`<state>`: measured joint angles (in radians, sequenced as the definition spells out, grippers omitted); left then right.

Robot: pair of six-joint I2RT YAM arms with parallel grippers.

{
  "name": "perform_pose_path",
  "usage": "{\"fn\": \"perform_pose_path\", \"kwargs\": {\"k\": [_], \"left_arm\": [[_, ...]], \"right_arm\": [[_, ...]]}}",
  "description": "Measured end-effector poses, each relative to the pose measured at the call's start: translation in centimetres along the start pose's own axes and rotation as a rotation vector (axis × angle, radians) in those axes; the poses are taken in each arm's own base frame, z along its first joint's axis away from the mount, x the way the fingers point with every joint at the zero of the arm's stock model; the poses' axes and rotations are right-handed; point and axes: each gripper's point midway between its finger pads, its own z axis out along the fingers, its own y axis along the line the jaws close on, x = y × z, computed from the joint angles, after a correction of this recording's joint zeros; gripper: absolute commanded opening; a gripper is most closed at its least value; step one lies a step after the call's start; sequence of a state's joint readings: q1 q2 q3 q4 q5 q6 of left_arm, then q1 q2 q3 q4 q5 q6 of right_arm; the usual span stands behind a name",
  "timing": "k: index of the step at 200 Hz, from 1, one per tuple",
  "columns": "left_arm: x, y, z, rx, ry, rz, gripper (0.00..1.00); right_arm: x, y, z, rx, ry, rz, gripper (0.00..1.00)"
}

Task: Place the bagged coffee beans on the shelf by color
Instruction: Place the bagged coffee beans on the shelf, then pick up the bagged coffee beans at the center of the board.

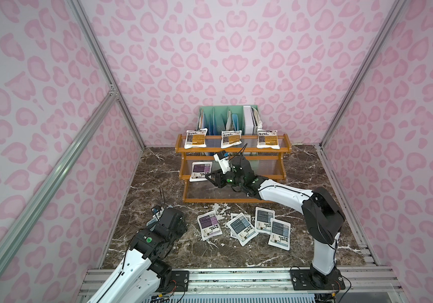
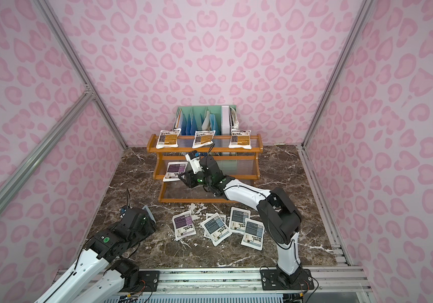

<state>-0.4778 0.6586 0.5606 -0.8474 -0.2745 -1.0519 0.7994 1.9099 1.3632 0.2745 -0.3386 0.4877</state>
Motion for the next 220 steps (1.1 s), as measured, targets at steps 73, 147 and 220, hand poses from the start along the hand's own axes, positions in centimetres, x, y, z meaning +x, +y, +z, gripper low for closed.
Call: {"fn": "perform_pose_path", "kwargs": {"k": [73, 147, 220], "left_arm": [[0.0, -0.2, 0.1, -0.005, 0.009, 0.013, 0.7], [2.7, -2.8, 2.1, 0.092, 0.158, 0.096, 0.71], [7.0, -6.3, 5.3, 0.197, 0.388, 0.116, 0.62]], "right_arm": [[2.2, -0.1, -5.0, 0.094, 0.008, -0.022, 0.6], [10.3, 4.4, -10.7, -0.001, 0.163, -0.179, 0.54], [18.8, 3.5, -9.0, -0.053, 0.355, -0.113, 0.48]]}}
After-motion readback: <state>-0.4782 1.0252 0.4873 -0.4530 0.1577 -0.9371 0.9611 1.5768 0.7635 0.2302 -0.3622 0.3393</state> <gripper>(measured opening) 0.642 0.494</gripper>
